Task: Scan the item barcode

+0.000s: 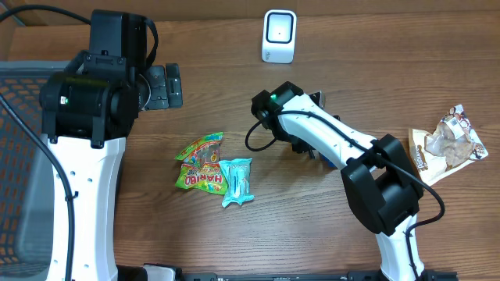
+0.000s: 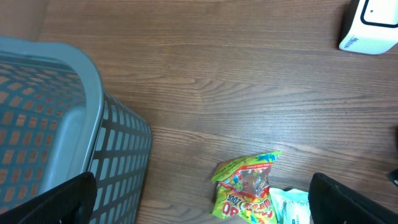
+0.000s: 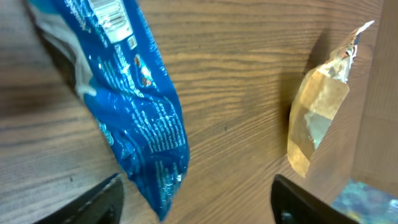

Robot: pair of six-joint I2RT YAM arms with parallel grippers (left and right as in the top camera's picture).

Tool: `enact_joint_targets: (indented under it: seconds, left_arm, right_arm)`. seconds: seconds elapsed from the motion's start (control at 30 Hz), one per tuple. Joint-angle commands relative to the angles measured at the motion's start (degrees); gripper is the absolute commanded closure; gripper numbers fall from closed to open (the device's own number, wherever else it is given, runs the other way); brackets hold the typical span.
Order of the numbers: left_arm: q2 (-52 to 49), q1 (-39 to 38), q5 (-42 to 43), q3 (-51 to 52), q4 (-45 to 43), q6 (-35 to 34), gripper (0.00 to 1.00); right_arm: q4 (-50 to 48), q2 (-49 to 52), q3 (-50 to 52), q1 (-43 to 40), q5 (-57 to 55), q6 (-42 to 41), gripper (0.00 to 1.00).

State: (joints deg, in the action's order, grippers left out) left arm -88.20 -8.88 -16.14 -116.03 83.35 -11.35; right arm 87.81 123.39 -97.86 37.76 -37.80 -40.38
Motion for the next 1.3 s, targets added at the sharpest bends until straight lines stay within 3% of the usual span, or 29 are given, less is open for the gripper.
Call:
enact_joint_targets:
  seconds: [0.0, 0.1, 0.23, 0.33, 0.63, 1.1, 1.27]
  left_arm:
    - [-0.2, 0.24, -0.76, -0.74, 0.02, 1.27, 0.0]
    - [-0.2, 0.24, -0.76, -0.74, 0.0, 1.27, 0.0]
    - [-0.2, 0.24, -0.76, -0.74, 0.02, 1.27, 0.0]
    - [-0.2, 0.24, -0.76, -0.74, 0.0, 1.27, 0.01]
    - [-0.2, 0.24, -0.74, -0.74, 0.0, 1.27, 0.0]
    - [-0.2, 0.24, -0.76, -0.74, 0.0, 1.27, 0.0]
    - [-0.2, 0.24, -0.76, -0.74, 0.0, 1.27, 0.0]
  right_arm:
    - [1.27, 0.0, -2.38, -1.95, 0.85, 0.33, 0.24]
    - [-1.38, -1.09, -5.44, -5.46, 4.35, 3.45, 0.23]
    - [-9.55, -2.56, -6.27, -11.13, 19.67, 17.03, 0.25]
    - [-11.85, -2.51, -5.77, -12.63, 28.63, 24.41, 0.44]
    - [-16.98, -2.38, -0.39, -5.88, 12.92, 23.76, 0.45]
    - [-30.32, -1.86, 10.64, -5.25, 4.42, 28.48, 0.47]
    - [-33.86, -1.86, 13.64, -5.25, 4.42, 28.44, 0.6]
